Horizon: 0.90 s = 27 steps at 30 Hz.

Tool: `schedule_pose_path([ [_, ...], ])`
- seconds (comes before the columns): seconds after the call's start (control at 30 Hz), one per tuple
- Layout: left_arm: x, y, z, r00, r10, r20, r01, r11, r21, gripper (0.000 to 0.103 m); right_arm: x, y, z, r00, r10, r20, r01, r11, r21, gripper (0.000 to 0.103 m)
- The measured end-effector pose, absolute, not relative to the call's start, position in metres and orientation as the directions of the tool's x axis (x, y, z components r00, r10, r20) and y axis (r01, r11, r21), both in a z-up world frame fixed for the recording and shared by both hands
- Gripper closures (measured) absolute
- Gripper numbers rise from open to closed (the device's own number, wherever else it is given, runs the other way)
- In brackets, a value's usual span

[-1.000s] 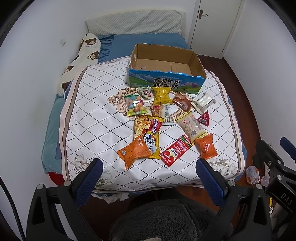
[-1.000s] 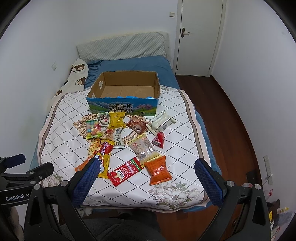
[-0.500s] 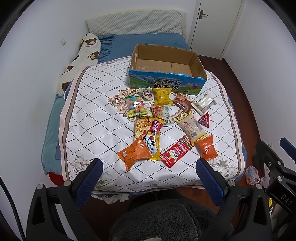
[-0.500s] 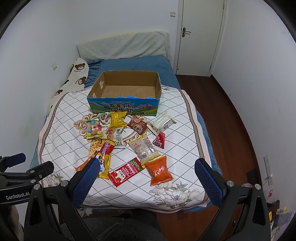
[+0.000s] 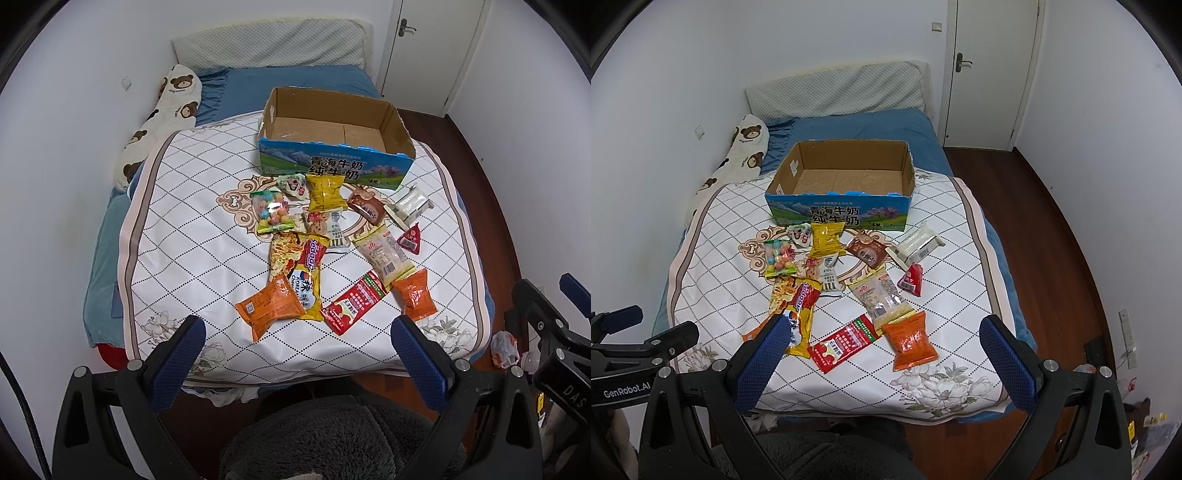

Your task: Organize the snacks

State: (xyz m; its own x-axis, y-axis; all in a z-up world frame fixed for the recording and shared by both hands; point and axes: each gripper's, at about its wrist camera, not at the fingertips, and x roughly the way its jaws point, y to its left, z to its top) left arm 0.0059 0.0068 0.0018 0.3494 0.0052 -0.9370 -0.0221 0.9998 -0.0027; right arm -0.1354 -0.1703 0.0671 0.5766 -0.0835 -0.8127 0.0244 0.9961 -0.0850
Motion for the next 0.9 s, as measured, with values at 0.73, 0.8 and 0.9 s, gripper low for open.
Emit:
schedule_pose_path([
  [0.73, 0.010, 0.010, -0.004, 0.338, 0.007, -0.941, -0.027, 1.000, -0.003, 0.000, -0.130, -0.164, 0.062, 0.567, -0.080, -0.820, 0.023, 0.996, -0.081, 0.000],
  [0.8, 0.010, 0.011, -0.004, 0.337, 0.007, -0.942, -0.027, 1.000, -0.002, 0.000, -0.129, -0.164, 0.060, 0.565, -0.077, -0.821, 0.022, 0.997, -0.079, 0.000],
  [0.9, 0.011, 0.011, -0.005, 0.333, 0.006, -0.943, -0.025, 1.000, -0.003, 0.000, -0.125, -0.165, 0.057, 0.560, -0.073, -0.825, 0.019, 0.997, -0.075, 0.000],
])
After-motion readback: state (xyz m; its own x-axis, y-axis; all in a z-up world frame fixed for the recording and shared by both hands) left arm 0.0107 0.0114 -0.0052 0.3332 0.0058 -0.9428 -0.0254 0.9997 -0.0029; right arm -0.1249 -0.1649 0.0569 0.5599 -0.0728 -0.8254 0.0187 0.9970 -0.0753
